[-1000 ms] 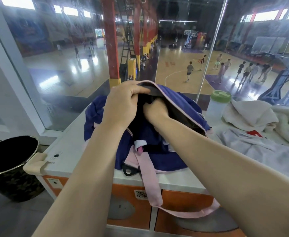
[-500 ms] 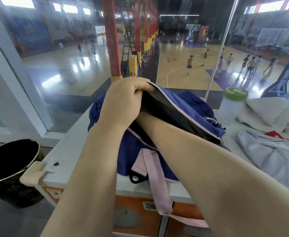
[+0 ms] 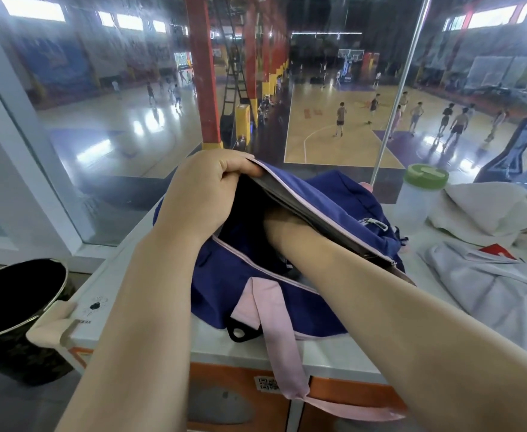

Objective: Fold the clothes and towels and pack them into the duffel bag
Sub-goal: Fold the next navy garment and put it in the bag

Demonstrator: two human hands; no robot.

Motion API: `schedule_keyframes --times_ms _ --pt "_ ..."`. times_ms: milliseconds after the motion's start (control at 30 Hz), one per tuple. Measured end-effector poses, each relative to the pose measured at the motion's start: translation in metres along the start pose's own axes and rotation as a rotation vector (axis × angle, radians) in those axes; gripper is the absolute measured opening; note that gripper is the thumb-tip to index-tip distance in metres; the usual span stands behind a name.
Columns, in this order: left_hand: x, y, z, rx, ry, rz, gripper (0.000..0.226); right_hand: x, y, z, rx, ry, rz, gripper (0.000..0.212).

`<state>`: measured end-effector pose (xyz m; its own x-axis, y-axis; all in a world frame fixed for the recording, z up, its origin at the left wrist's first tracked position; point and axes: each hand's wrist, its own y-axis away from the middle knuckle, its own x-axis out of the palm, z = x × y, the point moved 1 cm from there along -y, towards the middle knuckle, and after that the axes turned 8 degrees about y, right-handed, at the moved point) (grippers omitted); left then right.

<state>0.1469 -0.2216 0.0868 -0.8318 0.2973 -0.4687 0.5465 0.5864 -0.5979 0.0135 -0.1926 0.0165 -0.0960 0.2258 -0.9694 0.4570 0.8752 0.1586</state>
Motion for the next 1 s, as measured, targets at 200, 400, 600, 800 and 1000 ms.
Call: schedule_keyframes --times_ms 200,400,600,800,1000 --pt "0.004 -0.002 -0.003 -0.001 -0.021 -0.006 0.037 -0.02 0.021 0.03 -0.116 -0.203 -0.386 0.035" --pt "0.004 -0.002 -0.004 0.019 -0.064 -0.003 0.041 -0.05 0.054 0.045 -0.174 -0.603 0.031 0.037" --pt "0.003 -0.001 0.002 0.024 -0.067 0.01 0.041 -0.025 0.039 0.058 -0.237 -0.505 0.091 0.043" --pt "0.004 -0.001 0.003 0.019 -0.058 0.007 0.039 -0.01 -0.007 0.04 -0.125 -0.542 -0.256 0.04" --pt "0.003 -0.001 0.003 0.032 -0.07 -0.002 0.041 0.017 -0.039 0.045 -0.029 -0.268 -0.186 0.049"
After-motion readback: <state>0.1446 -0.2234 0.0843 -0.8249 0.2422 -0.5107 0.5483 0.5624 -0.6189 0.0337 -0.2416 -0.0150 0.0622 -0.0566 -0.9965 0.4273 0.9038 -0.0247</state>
